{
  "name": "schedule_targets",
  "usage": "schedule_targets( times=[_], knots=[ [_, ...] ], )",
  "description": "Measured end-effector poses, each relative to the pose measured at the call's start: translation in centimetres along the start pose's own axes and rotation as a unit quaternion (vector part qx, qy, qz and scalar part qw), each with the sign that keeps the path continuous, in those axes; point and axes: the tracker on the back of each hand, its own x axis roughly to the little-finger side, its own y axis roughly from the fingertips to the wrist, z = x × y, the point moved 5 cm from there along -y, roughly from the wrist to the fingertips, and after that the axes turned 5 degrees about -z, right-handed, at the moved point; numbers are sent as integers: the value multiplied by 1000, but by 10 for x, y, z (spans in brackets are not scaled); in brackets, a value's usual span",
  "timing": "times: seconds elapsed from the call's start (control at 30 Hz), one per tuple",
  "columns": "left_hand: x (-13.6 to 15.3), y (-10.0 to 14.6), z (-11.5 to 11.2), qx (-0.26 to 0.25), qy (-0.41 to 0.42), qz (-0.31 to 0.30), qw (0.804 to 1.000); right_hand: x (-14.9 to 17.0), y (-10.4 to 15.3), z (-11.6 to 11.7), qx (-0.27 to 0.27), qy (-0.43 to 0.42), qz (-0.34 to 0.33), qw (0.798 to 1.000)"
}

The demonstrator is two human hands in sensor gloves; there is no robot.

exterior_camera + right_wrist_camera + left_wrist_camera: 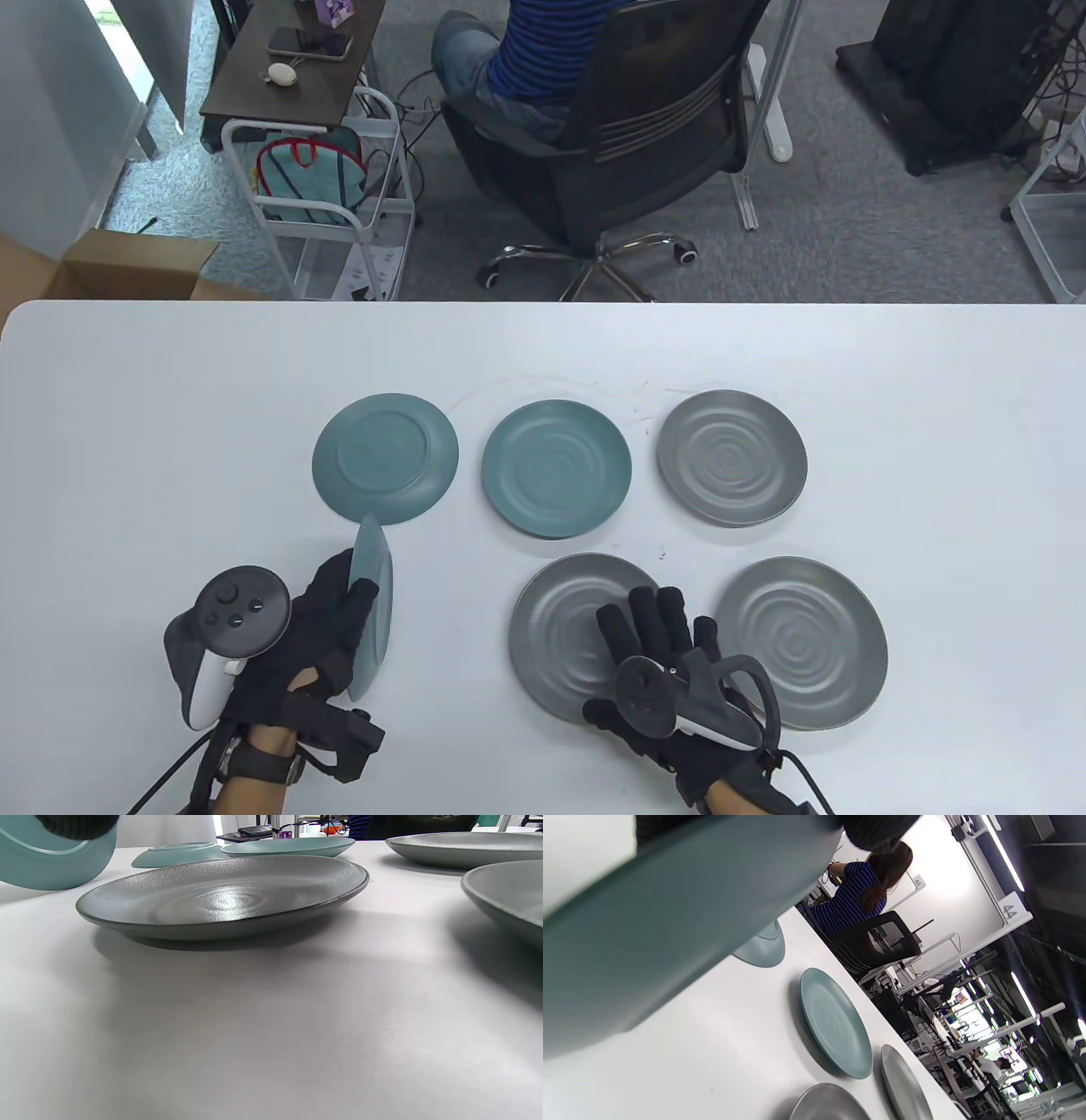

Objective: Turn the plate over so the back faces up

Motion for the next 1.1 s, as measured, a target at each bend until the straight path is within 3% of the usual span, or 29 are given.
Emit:
schedule_targets(
  times=[0.13, 0.3, 0.43, 0.6, 1.1],
  knots=[
    [19, -1, 6, -3, 48, 26, 998, 0, 0, 0, 0, 0, 0, 1000],
    [53, 0, 11, -9, 30, 76, 997, -1, 0, 0, 0, 0, 0, 1000],
    [85, 0, 7, 8, 48, 116, 992, -1, 0, 1, -3, 1, 1, 1000],
    [118, 0, 0, 18, 10, 165, 986, -2, 0, 0, -1, 1, 0, 1000],
    [137, -8, -17, 43, -80, 220, 971, -1, 0, 0, -1, 0, 4, 1000]
  ],
)
